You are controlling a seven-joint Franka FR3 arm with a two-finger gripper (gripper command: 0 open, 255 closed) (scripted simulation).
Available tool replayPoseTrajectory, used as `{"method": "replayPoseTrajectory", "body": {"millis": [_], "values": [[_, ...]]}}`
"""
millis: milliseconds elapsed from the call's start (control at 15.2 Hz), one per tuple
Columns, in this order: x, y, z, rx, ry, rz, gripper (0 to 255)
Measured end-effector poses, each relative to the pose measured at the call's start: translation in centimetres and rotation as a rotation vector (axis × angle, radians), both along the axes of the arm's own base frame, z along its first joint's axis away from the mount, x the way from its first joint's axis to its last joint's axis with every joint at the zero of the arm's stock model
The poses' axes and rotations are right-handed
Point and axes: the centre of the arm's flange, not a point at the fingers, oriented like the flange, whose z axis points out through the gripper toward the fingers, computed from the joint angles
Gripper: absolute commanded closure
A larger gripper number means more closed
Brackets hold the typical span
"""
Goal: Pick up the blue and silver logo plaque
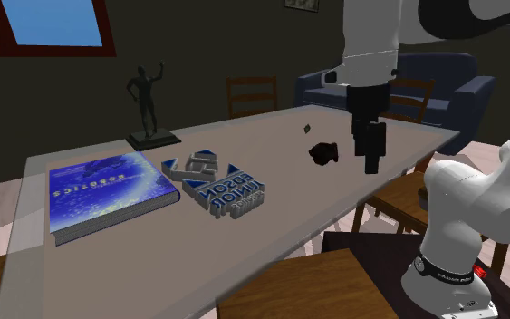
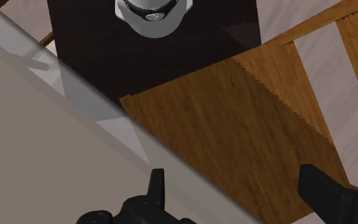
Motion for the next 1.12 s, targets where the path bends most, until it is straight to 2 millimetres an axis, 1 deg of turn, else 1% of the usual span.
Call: {"method": "replayPoseTrajectory", "body": {"millis": [66, 132, 330, 396, 660, 858, 1122], "values": [[0.0, 0.0, 0.0, 0.0, 0.0, 0.0, 0], [0.4, -0.2, -0.2, -0.001, -0.003, -0.004, 0], [2.9, -1.0, -1.1, -0.007, -0.021, -0.027, 0], [4.1, -1.2, -1.4, -0.01, -0.029, -0.035, 0], [8.9, -3.3, -2.7, -0.021, -0.059, -0.07, 0], [11.7, -4.3, -3.3, -0.028, -0.081, -0.096, 0], [16.0, -6.6, -4.7, -0.039, -0.112, -0.132, 0]]}}
